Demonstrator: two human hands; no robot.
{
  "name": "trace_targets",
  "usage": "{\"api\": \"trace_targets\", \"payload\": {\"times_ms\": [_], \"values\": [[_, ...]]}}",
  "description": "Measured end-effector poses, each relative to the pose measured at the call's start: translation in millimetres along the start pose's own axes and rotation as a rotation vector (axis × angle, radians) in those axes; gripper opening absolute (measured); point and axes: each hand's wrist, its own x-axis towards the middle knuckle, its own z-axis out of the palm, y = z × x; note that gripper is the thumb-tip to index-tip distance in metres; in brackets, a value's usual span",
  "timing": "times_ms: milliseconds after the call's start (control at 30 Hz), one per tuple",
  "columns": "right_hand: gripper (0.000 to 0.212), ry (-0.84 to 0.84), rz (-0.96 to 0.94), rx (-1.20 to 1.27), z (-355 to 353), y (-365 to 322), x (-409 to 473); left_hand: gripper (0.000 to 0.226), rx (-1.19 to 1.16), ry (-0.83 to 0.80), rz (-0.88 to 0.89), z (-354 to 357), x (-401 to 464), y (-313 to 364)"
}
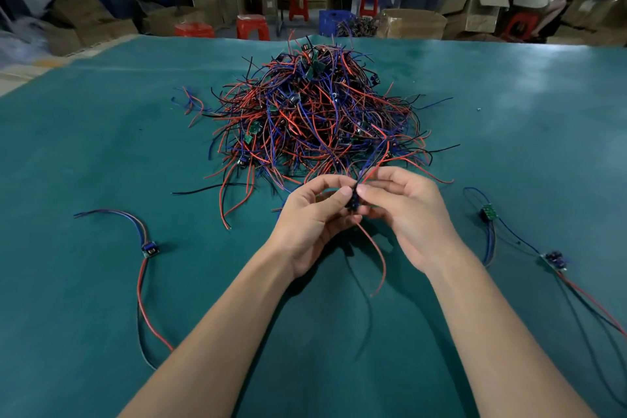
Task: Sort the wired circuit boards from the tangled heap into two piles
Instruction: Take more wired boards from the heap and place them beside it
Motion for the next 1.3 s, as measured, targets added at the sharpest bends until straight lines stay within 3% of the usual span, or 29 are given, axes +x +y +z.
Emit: {"api": "trace_targets", "payload": {"times_ms": [200, 333, 633, 700, 900, 1000, 1100, 1167, 1300], "values": [[0.020, -0.023, -0.018, 0.012, -1, 0, 1, 0.012, 0.012, -0.066, -0.029, 1, 1, 3], [0.015, 0.049, -0.020, 0.148, -3, -2, 2, 0.012, -0.046, -0.061, -0.061, 3, 5, 4], [0.018, 0.204, -0.044, 0.120, -4, -5, 3, 0.014, -0.099, 0.018, -0.033, 1, 7, 3], [0.016, 0.154, -0.063, 0.099, -6, -7, 3, 0.013, -0.155, 0.028, -0.026, 1, 9, 3], [0.025, -0.208, -0.036, -0.353, -12, -10, -3, 0.016, -0.192, 0.060, -0.045, -4, 10, 7], [0.013, -0.140, -0.043, -0.357, -10, -7, -1, 0.029, -0.198, 0.029, -0.048, -4, 10, 7], [0.024, -0.035, -0.067, -0.316, -10, -6, 1, 0.032, -0.166, -0.004, -0.062, -4, 9, 6], [0.032, -0.065, -0.067, -0.255, -12, -6, 0, 0.024, -0.106, -0.014, -0.073, -5, 9, 4], [0.025, -0.132, -0.054, -0.175, -15, -10, -2, 0.008, -0.037, -0.030, -0.078, -2, 7, -3]]}}
